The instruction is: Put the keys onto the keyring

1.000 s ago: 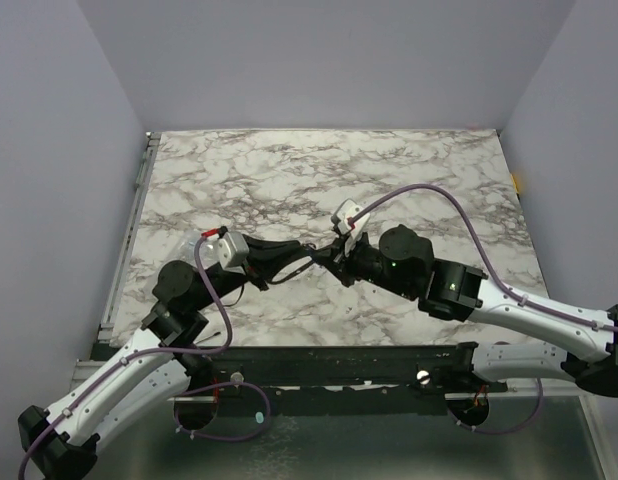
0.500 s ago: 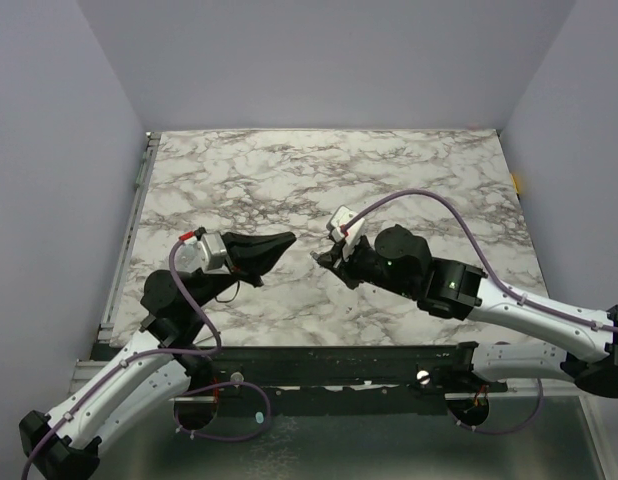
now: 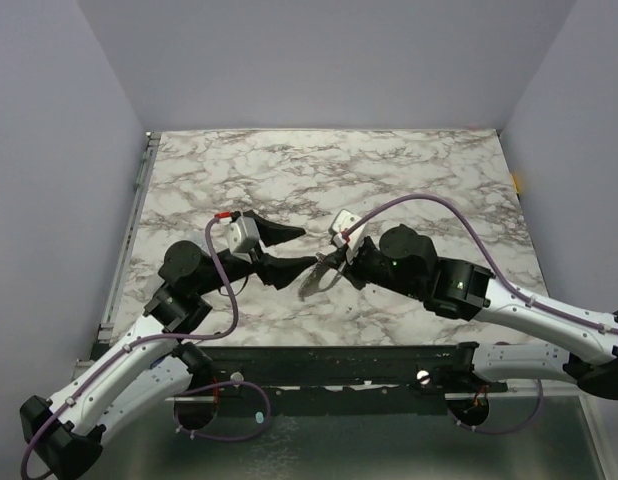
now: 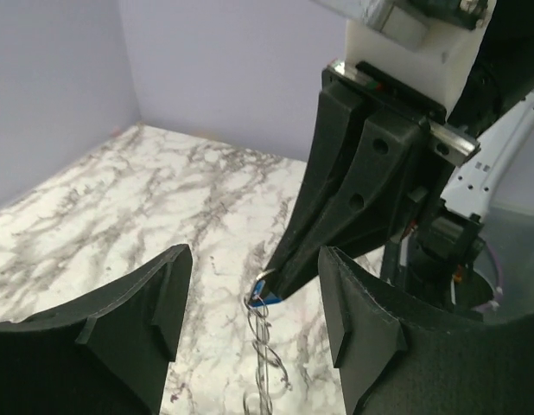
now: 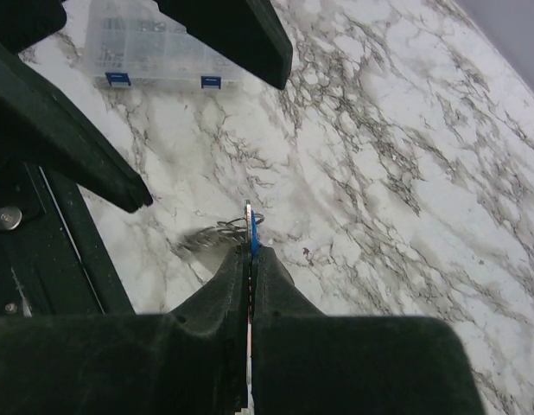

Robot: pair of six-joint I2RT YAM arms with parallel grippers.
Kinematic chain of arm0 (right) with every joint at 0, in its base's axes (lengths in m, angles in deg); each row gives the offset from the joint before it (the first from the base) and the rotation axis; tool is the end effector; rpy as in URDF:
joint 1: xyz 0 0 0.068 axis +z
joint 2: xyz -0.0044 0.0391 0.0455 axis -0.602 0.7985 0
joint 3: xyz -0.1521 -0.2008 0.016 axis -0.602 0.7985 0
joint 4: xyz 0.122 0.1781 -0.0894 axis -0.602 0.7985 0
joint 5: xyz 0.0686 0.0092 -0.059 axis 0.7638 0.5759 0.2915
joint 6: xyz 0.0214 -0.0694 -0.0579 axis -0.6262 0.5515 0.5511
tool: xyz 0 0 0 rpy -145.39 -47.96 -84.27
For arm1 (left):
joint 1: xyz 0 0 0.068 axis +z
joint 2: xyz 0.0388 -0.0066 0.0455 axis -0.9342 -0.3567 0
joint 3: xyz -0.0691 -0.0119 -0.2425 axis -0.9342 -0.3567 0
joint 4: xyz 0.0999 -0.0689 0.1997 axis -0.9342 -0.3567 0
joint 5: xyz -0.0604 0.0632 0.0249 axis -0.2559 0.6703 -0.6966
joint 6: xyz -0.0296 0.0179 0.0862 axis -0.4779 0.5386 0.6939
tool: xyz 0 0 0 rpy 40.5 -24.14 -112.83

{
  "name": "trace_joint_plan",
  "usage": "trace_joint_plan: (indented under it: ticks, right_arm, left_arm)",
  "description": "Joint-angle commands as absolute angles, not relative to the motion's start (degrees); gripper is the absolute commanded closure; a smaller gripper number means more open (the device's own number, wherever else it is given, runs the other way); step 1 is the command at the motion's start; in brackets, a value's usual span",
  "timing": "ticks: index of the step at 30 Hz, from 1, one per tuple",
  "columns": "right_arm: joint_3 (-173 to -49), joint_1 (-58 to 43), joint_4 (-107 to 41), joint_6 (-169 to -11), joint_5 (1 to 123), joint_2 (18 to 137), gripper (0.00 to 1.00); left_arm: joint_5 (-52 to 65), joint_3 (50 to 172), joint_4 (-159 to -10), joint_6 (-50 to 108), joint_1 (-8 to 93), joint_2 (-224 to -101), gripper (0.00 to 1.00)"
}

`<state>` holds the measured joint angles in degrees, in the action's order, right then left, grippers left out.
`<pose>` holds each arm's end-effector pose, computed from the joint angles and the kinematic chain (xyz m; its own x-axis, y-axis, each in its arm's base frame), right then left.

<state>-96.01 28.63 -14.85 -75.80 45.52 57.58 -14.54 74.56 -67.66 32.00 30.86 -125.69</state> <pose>0.1224 0.2374 0.3309 -0.0286 -0.3770 -0.9258 -0.8474 0.5004 -0.1775 0.1246 -0.1503 0.3524 0.0678 -0.2216 -0.9728 0.9313 0.3639 -0.0180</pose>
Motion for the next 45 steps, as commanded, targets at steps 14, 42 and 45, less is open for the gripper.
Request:
trace_joint_plan:
  ticks: [14, 42, 45]
  right_arm:
    - [-102.53, 28.55, -10.73, -73.84, 45.07, 57.01, 0.99]
    - [-106.84, 28.55, -9.01, -75.48, 47.45, 57.27, 0.99]
    - [-106.92, 28.55, -8.65, -75.06, 46.66, 56.81, 0.99]
  left_arm:
    - [-25.17, 79.18, -72.98, 32.07, 31.05, -133.2, 0.35]
    - [-23.92, 78.33, -65.1, 30.47, 30.61, -137.91, 0.55]
    - [-24.25, 77.53, -66.54, 32.36, 30.61, -136.75, 0.49]
